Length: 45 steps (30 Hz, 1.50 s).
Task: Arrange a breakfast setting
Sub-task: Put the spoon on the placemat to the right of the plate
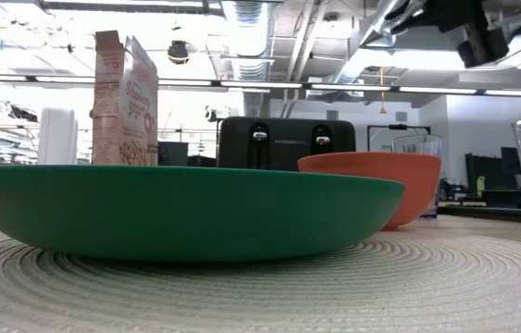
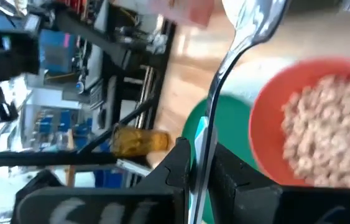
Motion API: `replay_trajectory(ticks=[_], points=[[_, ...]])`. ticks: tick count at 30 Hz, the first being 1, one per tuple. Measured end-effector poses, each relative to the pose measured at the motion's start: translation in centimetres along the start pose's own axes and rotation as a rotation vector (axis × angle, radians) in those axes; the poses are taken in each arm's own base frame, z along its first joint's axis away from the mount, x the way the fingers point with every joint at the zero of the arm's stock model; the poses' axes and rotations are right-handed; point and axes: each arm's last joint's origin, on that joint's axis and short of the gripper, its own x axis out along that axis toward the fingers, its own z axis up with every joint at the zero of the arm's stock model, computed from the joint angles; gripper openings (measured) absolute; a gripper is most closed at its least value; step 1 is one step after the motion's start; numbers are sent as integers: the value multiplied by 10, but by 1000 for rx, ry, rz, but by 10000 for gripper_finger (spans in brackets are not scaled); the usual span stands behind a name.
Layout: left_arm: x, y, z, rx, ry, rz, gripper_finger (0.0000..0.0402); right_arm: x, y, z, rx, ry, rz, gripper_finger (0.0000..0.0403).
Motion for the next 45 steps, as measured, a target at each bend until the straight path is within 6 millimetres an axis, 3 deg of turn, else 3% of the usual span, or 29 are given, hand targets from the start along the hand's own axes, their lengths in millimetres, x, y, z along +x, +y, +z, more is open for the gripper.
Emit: replay_trajectory(ticks=[19, 25, 32, 45], points=[[0, -2, -3, -11, 20, -22, 176, 34, -33, -111, 268, 3, -58, 53], [0, -2, -3, -10, 20, -23, 176, 48, -36, -129, 346, 28, -23, 53], [0, -2, -3, -10, 20, -23, 176, 61, -34, -137, 412, 39, 41, 53], [0, -2, -3, -7, 26, -25, 176, 78, -32, -179, 497, 86, -6, 53]])
